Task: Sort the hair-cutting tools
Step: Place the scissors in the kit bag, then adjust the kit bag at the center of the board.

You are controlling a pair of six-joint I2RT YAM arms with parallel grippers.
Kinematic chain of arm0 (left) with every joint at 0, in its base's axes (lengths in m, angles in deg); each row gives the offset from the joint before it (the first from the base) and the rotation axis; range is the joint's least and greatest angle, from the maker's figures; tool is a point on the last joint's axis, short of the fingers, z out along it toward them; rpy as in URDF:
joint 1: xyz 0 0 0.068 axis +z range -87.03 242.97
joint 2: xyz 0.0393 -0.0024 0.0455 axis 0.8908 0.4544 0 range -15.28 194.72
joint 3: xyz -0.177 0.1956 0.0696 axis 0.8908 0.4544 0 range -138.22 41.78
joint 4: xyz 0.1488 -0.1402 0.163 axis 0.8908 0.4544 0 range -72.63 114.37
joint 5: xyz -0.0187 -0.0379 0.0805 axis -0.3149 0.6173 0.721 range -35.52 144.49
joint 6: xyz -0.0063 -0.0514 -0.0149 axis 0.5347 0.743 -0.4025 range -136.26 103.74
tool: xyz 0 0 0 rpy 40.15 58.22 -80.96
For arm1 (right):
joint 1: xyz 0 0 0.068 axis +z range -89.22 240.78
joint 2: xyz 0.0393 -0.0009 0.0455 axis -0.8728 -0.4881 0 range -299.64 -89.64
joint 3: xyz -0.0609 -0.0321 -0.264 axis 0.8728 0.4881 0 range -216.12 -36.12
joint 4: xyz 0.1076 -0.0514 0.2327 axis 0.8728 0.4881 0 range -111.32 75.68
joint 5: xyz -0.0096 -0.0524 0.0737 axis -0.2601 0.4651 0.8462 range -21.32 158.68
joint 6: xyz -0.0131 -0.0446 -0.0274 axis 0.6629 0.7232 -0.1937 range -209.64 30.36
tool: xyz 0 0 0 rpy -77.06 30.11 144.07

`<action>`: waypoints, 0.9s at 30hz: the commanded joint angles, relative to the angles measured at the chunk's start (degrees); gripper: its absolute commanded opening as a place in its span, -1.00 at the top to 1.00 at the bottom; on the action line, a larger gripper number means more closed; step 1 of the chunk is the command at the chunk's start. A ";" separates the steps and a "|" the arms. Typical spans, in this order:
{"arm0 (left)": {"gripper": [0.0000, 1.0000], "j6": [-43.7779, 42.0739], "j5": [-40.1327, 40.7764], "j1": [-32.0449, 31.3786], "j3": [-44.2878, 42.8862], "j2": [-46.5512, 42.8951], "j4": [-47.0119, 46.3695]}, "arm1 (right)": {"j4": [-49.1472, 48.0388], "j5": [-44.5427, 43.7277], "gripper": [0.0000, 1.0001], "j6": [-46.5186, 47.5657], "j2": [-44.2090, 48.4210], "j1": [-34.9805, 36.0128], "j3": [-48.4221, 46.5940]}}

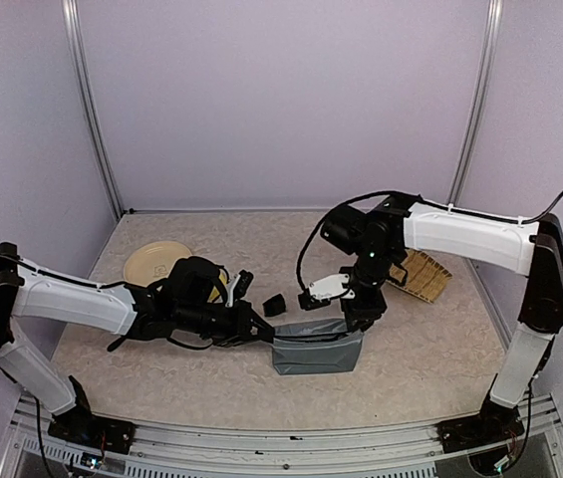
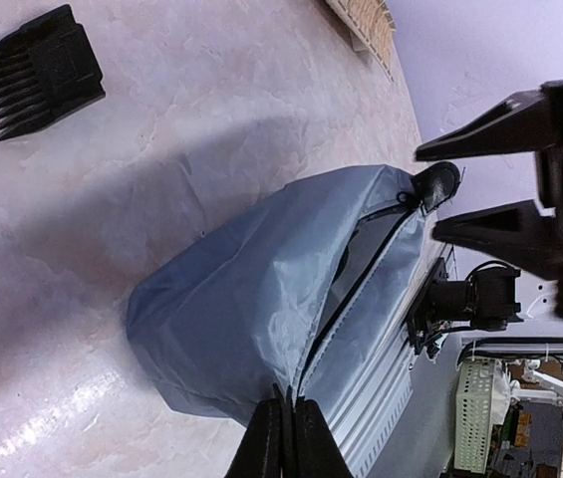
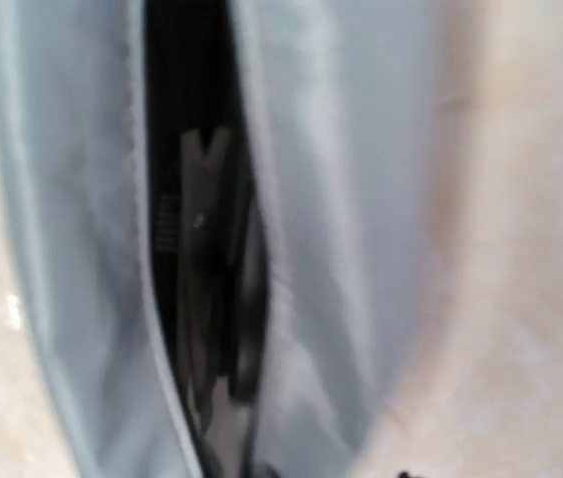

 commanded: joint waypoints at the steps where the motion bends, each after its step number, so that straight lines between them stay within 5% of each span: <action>1: 1.00 -1.94 -0.73 0.37 -1.64 1.09 -0.74 | 0.03 11.51 -0.04 -0.71 7.76 -5.65 -3.29; 8: 1.00 -3.69 -2.18 0.20 -2.05 1.22 -1.14 | -6.31 23.88 -0.16 -10.04 9.47 -17.62 4.58; 15: 1.00 -4.00 -0.96 -0.31 -2.51 0.35 0.22 | -2.58 36.01 -0.10 -10.45 7.65 -20.66 8.08; 27: 1.00 -3.26 1.13 -1.83 -1.96 -0.25 0.90 | -0.99 34.14 0.23 -12.28 4.27 -21.40 13.01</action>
